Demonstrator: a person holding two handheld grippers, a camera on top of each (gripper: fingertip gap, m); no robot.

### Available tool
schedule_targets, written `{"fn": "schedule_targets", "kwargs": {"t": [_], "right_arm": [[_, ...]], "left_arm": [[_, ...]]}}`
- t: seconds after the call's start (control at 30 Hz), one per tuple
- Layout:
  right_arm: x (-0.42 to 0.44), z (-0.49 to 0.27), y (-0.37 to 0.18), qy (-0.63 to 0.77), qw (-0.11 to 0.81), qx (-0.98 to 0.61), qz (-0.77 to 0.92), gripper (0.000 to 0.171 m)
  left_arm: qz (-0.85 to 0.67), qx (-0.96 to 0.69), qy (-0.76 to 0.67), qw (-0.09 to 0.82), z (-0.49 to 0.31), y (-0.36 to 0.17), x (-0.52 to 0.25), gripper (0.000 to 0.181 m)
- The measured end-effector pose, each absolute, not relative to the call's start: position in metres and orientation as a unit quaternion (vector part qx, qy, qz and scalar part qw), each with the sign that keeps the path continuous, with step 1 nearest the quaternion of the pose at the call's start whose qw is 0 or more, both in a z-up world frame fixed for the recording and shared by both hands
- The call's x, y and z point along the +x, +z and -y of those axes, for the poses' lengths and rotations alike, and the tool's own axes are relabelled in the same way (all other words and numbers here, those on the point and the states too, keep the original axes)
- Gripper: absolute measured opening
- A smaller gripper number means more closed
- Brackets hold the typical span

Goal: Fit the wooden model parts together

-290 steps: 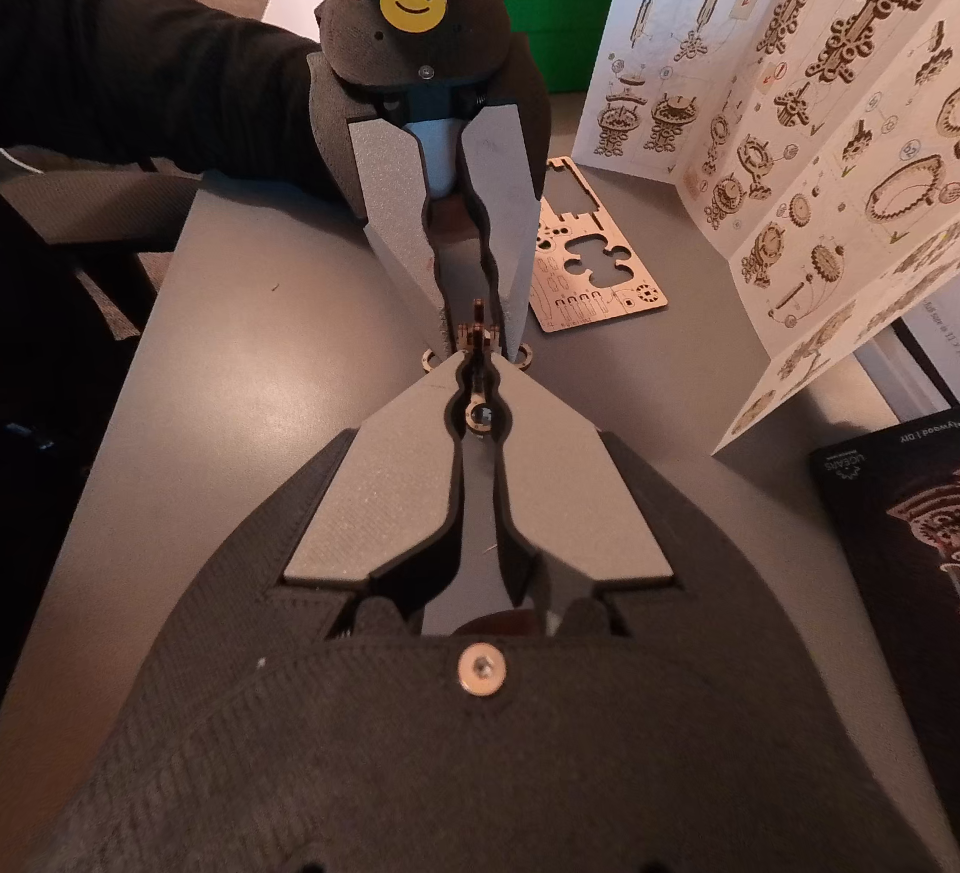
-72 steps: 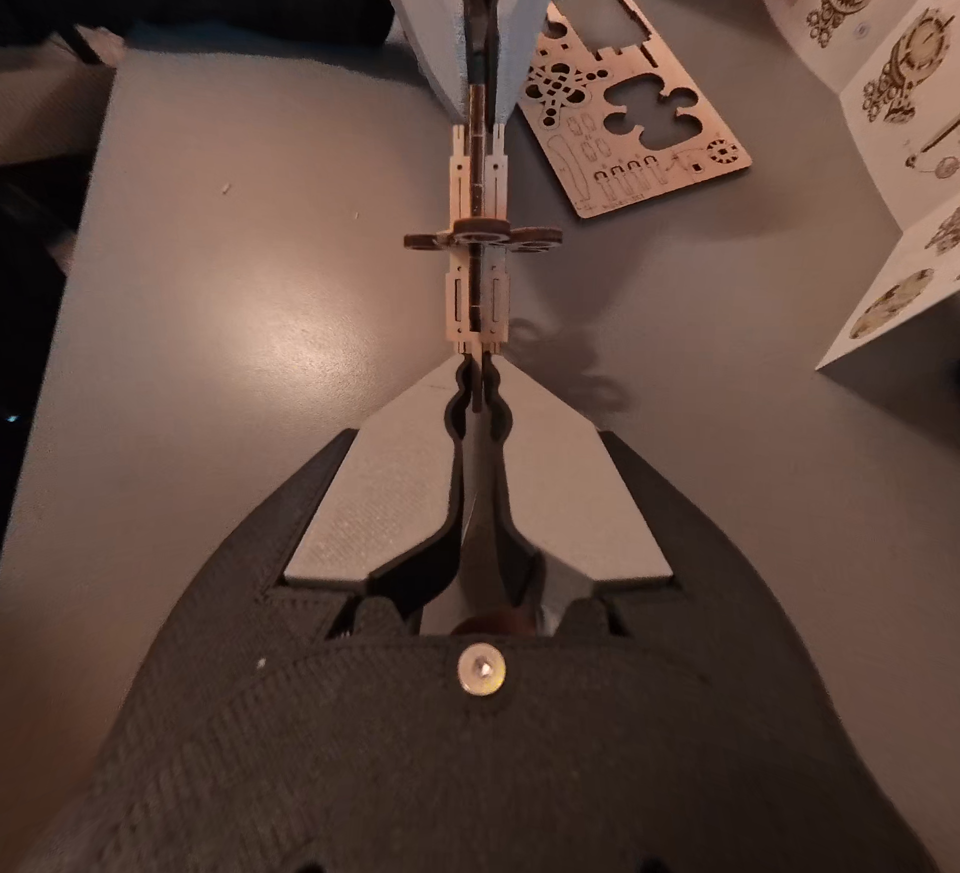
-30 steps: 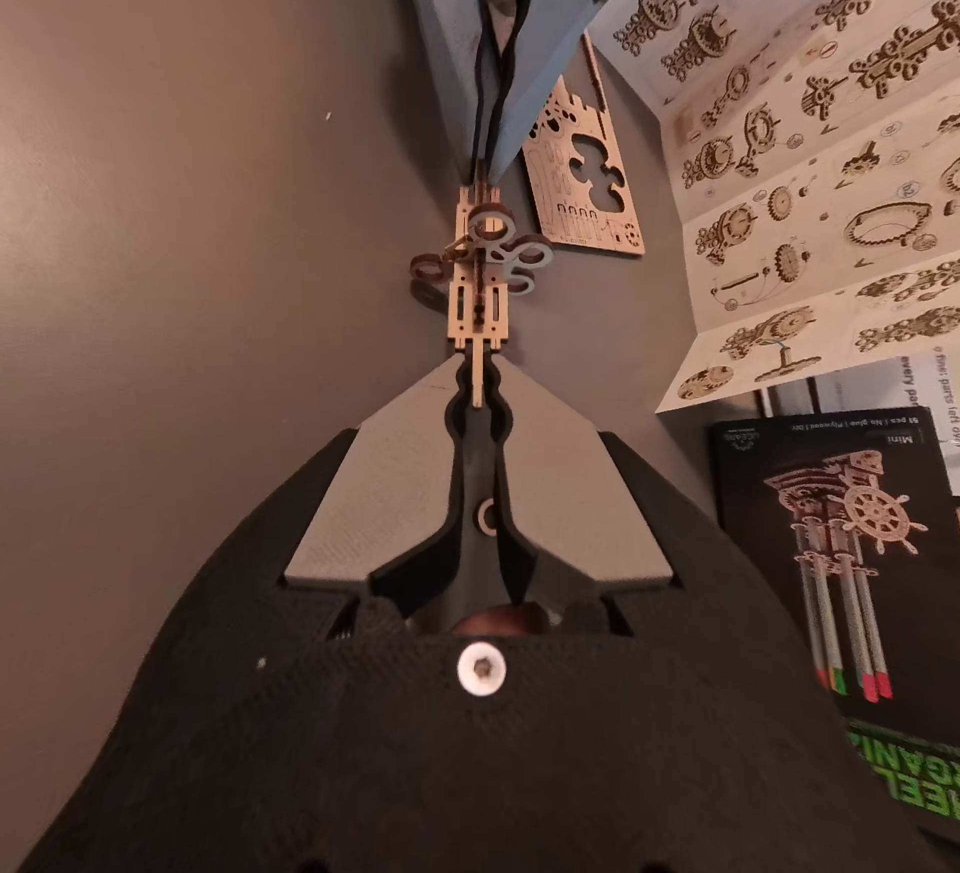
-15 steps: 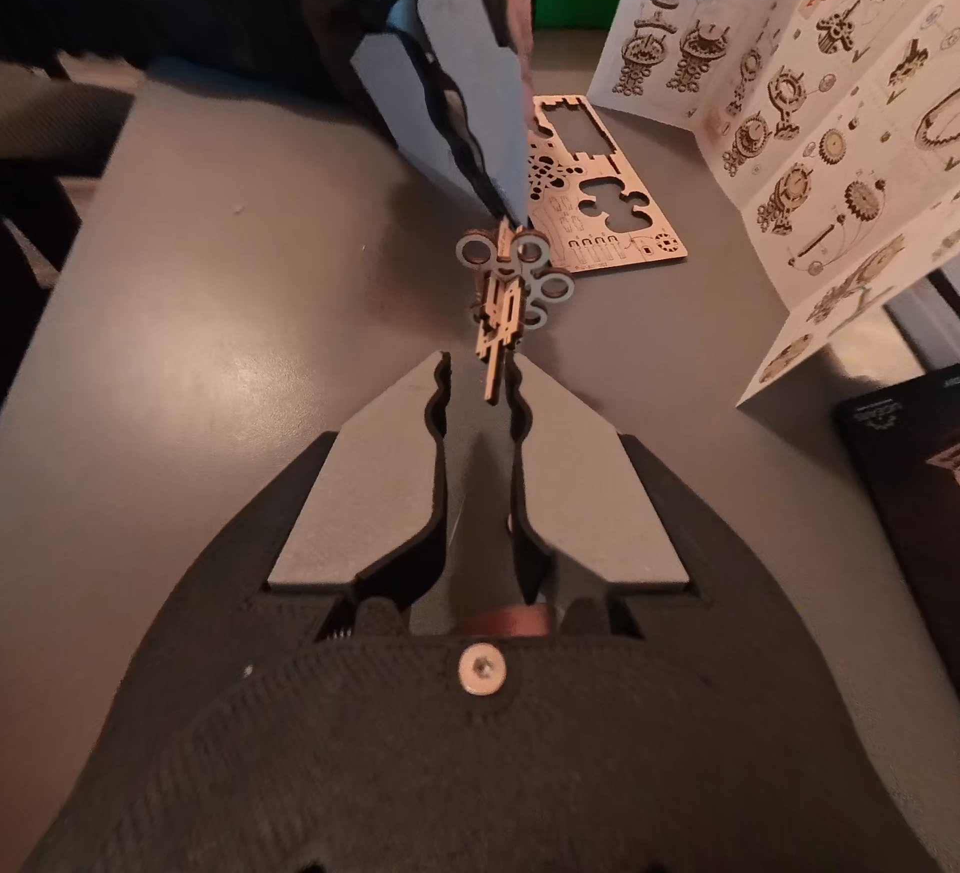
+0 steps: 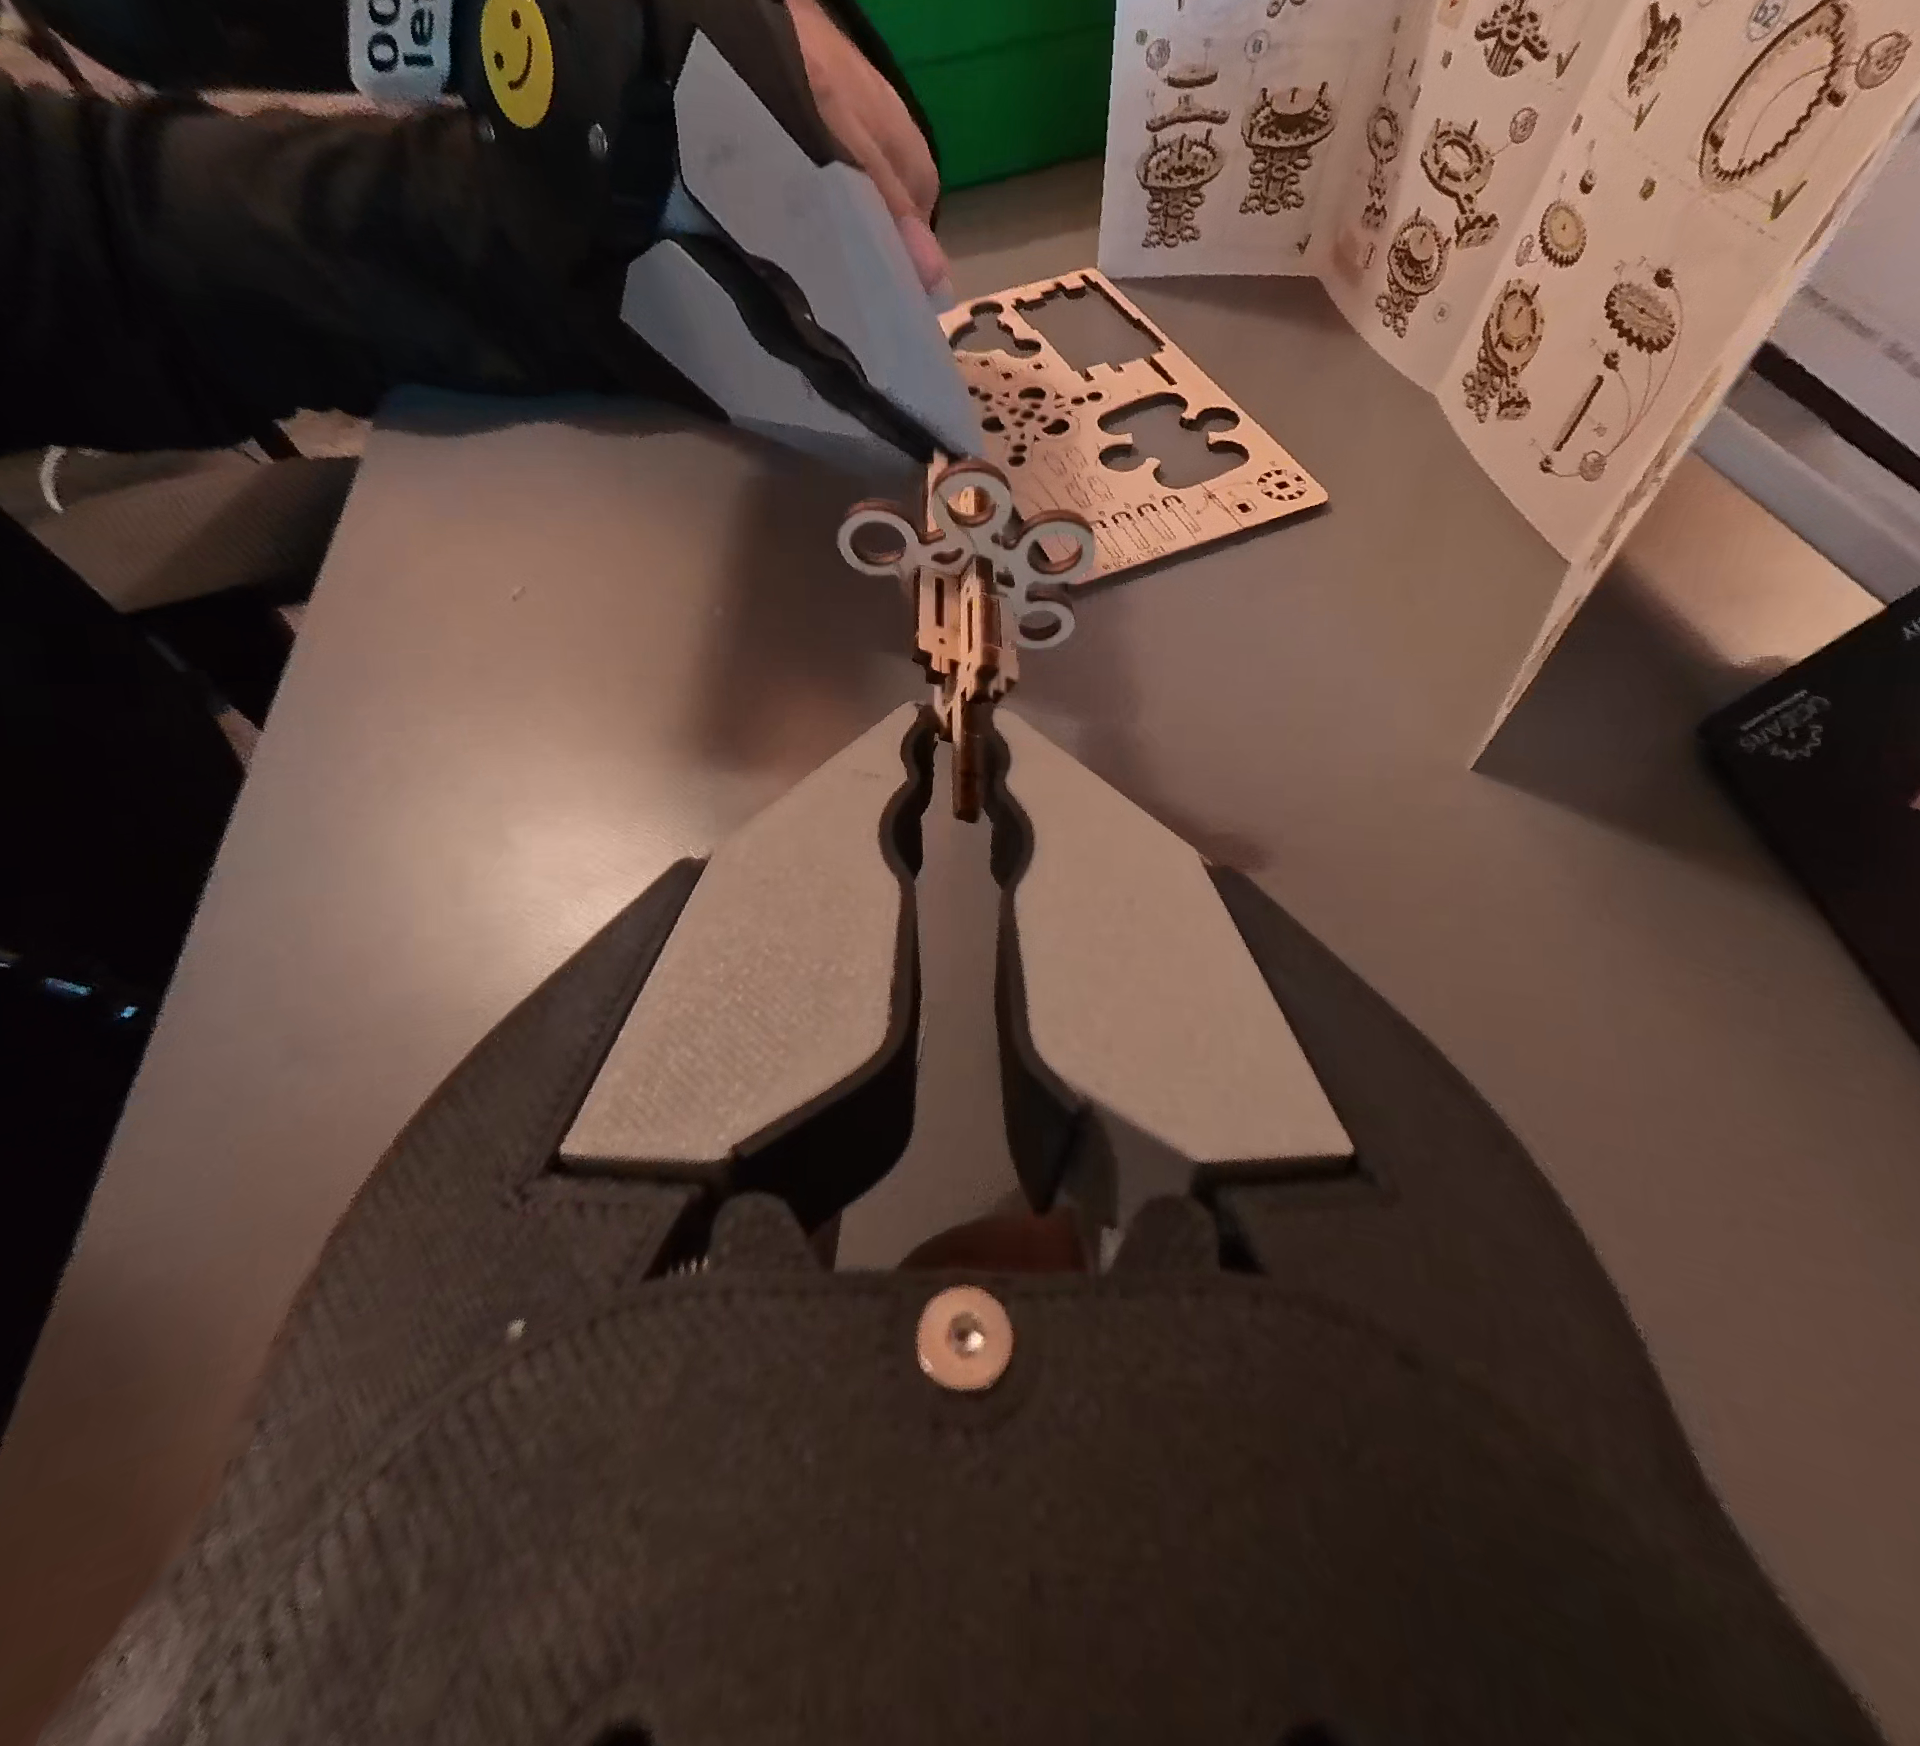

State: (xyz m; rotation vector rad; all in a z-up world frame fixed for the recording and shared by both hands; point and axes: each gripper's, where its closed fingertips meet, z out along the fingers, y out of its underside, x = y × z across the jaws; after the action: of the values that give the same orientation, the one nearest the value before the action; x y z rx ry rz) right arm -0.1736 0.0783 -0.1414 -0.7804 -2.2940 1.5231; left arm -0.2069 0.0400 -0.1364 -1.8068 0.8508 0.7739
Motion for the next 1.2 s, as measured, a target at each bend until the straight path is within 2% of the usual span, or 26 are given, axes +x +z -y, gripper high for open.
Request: {"fn": "schedule_targets", "kwargs": {"t": [0.2,0.5,1.03,1.2], "right_arm": [[-0.171,-0.076,-0.141,0.543,0.091,-0.286,0.784,0.001],[-0.173,-0.081,-0.150,0.522,0.084,-0.307,0.792,0.000],[-0.171,-0.083,-0.151,0.543,-0.007,-0.359,0.759,0.000],[-0.168,-0.081,-0.145,0.555,0.004,-0.334,0.762,0.000]], "left_arm": [[-0.360,-0.743,0.325,0.462,-0.041,-0.144,-0.207,0.000],[-0.357,-0.742,0.321,0.468,-0.042,-0.145,-0.206,0.003],[-0.374,-0.729,0.338,0.463,-0.042,-0.145,-0.204,0.002],[-0.377,-0.716,0.353,0.470,-0.041,-0.137,-0.202,0.002]]}}
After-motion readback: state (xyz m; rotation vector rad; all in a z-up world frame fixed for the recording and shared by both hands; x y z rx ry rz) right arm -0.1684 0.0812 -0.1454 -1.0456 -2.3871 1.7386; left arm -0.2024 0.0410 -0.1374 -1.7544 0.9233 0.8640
